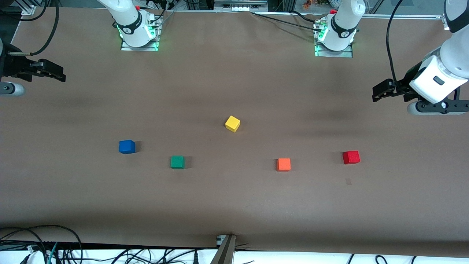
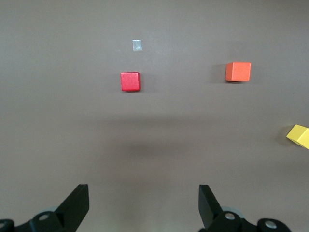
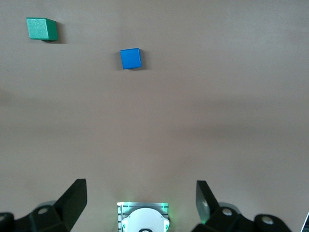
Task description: Pass red block to right arm, stack on blue
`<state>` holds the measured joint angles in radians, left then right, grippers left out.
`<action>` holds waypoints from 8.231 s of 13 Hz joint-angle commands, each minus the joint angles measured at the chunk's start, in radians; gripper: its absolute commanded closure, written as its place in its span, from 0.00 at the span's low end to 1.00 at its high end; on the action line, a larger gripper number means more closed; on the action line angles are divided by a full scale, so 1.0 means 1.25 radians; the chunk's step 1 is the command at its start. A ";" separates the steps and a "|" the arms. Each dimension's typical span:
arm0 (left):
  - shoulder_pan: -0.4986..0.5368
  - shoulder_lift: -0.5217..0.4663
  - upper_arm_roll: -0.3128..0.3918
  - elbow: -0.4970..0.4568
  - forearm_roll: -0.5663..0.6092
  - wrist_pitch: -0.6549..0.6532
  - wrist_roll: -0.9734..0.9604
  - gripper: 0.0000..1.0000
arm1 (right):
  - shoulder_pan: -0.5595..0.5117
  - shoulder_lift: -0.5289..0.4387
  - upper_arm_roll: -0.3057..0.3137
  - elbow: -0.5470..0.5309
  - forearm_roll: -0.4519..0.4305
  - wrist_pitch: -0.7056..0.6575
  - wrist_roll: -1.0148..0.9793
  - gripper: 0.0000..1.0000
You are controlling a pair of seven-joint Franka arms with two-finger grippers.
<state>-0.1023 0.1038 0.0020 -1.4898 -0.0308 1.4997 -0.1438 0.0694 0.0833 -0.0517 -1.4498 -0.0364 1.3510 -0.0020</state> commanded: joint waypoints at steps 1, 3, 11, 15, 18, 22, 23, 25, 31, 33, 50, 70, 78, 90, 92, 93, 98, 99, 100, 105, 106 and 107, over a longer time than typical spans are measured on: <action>0.009 0.004 0.009 0.020 0.012 -0.031 0.012 0.00 | -0.004 0.007 0.001 0.019 0.003 -0.006 0.004 0.00; 0.009 -0.001 0.009 0.022 0.015 -0.047 0.011 0.00 | -0.004 0.013 0.001 0.020 0.003 0.002 0.004 0.00; 0.012 -0.066 0.012 0.053 0.140 -0.138 0.160 0.00 | -0.005 0.013 0.000 0.020 0.003 0.002 0.003 0.00; 0.085 -0.065 0.036 0.057 0.152 -0.116 0.315 0.00 | -0.006 0.013 0.000 0.020 0.003 0.004 0.003 0.00; 0.153 -0.046 0.035 0.053 0.146 -0.057 0.439 0.00 | -0.005 0.013 0.001 0.020 0.003 0.005 0.003 0.00; 0.252 0.000 0.035 0.053 0.089 -0.002 0.615 0.00 | -0.010 0.013 0.000 0.020 0.002 0.004 0.004 0.00; 0.286 0.013 0.035 0.052 0.051 0.010 0.650 0.00 | -0.017 0.013 0.000 0.020 0.003 0.004 0.003 0.00; 0.341 0.047 0.035 0.053 0.000 0.026 0.738 0.00 | -0.017 0.013 0.000 0.020 0.003 0.000 0.003 0.00; 0.444 0.151 0.035 0.053 -0.106 0.081 0.942 0.00 | -0.014 0.013 0.001 0.019 0.007 -0.001 0.000 0.00; 0.476 0.199 0.035 0.053 -0.156 0.084 1.035 0.00 | -0.013 0.013 0.001 0.019 0.006 0.000 0.000 0.00; 0.594 0.528 0.034 0.053 -0.550 0.033 1.599 0.00 | -0.008 0.013 0.007 0.017 0.007 -0.003 -0.002 0.00; 0.544 0.730 -0.015 0.107 -0.718 0.015 1.975 0.00 | -0.005 0.019 0.008 0.019 0.008 0.004 0.000 0.00; 0.480 0.799 -0.020 0.189 -0.777 0.046 1.980 0.00 | -0.002 0.032 0.007 0.016 0.007 0.004 0.000 0.00; 0.418 0.829 -0.022 0.189 -0.831 0.099 2.022 0.00 | 0.002 0.059 0.007 0.017 0.005 0.016 0.009 0.00; 0.418 0.828 -0.022 0.186 -0.830 0.097 2.026 0.00 | 0.002 0.067 0.007 0.019 0.006 0.025 0.009 0.00; 0.418 0.828 -0.022 0.183 -0.830 0.097 2.027 0.00 | 0.002 0.068 0.007 0.019 0.005 0.031 0.005 0.00; 0.418 0.826 -0.022 0.187 -0.830 0.095 2.061 0.38 | 0.003 0.071 0.007 0.019 0.006 0.031 0.000 0.00; 0.418 0.826 -0.022 0.187 -0.830 0.094 2.075 0.51 | 0.003 0.071 0.007 0.019 0.005 0.030 0.000 0.00; 0.418 0.826 -0.022 0.187 -0.830 0.094 2.077 0.58 | 0.002 0.071 0.007 0.019 0.006 0.031 0.000 0.00; 0.419 0.821 -0.022 0.188 -0.830 0.094 2.083 1.00 | 0.003 0.072 0.007 0.019 0.006 0.040 -0.012 0.00; 0.419 0.821 -0.022 0.188 -0.830 0.092 2.082 1.00 | 0.003 0.072 0.007 0.019 0.005 0.042 -0.030 0.00; 0.419 0.819 -0.024 0.190 -0.830 0.091 2.083 1.00 | 0.003 0.072 0.007 0.019 0.005 0.042 -0.036 0.00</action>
<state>0.4229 1.1247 -0.0293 -1.2683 -1.0427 1.6146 2.4005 0.0730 0.1644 -0.0431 -1.4494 -0.0351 1.4060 -0.0198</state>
